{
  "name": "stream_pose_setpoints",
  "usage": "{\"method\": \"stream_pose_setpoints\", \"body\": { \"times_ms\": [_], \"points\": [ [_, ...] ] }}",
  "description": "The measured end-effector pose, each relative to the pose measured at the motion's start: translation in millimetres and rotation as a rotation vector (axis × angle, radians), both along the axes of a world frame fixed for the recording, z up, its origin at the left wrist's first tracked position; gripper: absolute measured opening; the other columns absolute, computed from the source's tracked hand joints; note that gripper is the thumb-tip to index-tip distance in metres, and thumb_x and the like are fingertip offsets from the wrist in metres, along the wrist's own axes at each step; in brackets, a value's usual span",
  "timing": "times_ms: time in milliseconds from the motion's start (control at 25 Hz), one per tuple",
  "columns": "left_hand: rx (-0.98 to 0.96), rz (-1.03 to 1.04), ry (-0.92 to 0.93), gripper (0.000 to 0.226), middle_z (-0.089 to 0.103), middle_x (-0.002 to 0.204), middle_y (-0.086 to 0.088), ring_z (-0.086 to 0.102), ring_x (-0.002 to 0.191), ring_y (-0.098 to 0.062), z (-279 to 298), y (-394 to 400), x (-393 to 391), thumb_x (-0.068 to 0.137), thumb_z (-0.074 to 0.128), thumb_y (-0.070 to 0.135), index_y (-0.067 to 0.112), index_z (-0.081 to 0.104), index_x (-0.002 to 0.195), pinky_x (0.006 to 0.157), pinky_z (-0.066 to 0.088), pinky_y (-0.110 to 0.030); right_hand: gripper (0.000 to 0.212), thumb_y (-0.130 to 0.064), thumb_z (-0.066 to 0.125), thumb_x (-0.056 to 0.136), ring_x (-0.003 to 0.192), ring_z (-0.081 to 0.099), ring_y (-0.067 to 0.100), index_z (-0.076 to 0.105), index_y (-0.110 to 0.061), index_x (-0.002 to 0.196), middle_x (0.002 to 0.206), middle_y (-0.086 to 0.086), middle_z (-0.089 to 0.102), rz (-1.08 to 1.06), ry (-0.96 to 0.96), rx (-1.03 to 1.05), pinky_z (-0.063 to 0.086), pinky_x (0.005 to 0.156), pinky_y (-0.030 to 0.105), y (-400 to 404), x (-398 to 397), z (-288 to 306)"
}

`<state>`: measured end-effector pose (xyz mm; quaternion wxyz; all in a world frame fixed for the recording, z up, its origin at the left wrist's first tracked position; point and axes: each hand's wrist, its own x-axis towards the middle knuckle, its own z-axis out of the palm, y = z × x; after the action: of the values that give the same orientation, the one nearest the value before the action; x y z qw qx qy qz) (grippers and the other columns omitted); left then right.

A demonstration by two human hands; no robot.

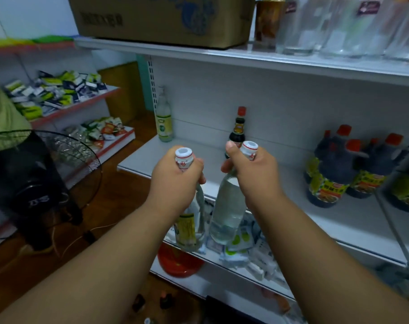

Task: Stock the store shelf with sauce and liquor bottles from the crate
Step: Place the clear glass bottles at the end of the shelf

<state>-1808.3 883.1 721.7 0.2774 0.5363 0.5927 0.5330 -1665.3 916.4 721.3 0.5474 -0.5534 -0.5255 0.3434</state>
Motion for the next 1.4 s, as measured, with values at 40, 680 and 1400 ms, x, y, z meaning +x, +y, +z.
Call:
{"method": "stream_pose_setpoints", "body": {
  "times_ms": [40, 680, 1400],
  "points": [
    [0.004, 0.022, -0.011, 0.010, 0.068, 0.070, -0.005, 0.066, 0.067, -0.012, 0, 15, -12, 0.089, 0.057, 0.020, 0.011, 0.058, 0.085, 0.065, 0.051, -0.032, 0.043, -0.047, 0.064, 0.089, 0.048, 0.052, 0.004, 0.067, -0.008, 0.070, 0.063, 0.001, 0.071, -0.005, -0.009, -0.001, 0.044, 0.058, 0.025, 15, -11, 1],
    [0.060, 0.007, 0.066, 0.016, 0.066, 0.067, -0.001, 0.065, 0.067, -0.013, -20, 247, -105, 0.090, 0.061, 0.024, 0.018, 0.054, 0.076, 0.063, 0.046, -0.018, 0.022, -0.039, 0.064, 0.091, 0.084, 0.061, 0.017, 0.060, -0.018, 0.096, 0.090, -0.001, 0.065, -0.060, -0.255, -0.042, 0.047, 0.076, 0.031, 206, -114, -18],
    [-0.059, -0.279, -0.011, 0.058, 0.056, 0.115, 0.020, 0.057, 0.109, 0.008, -118, 272, -153, 0.082, 0.074, 0.006, 0.041, 0.044, 0.117, 0.090, 0.050, -0.013, 0.055, -0.049, 0.080, 0.071, 0.104, 0.062, 0.012, 0.043, -0.040, 0.110, 0.113, -0.007, 0.062, 0.028, -0.313, -0.075, 0.052, 0.089, 0.035, 248, -115, -89]
  ]
}}
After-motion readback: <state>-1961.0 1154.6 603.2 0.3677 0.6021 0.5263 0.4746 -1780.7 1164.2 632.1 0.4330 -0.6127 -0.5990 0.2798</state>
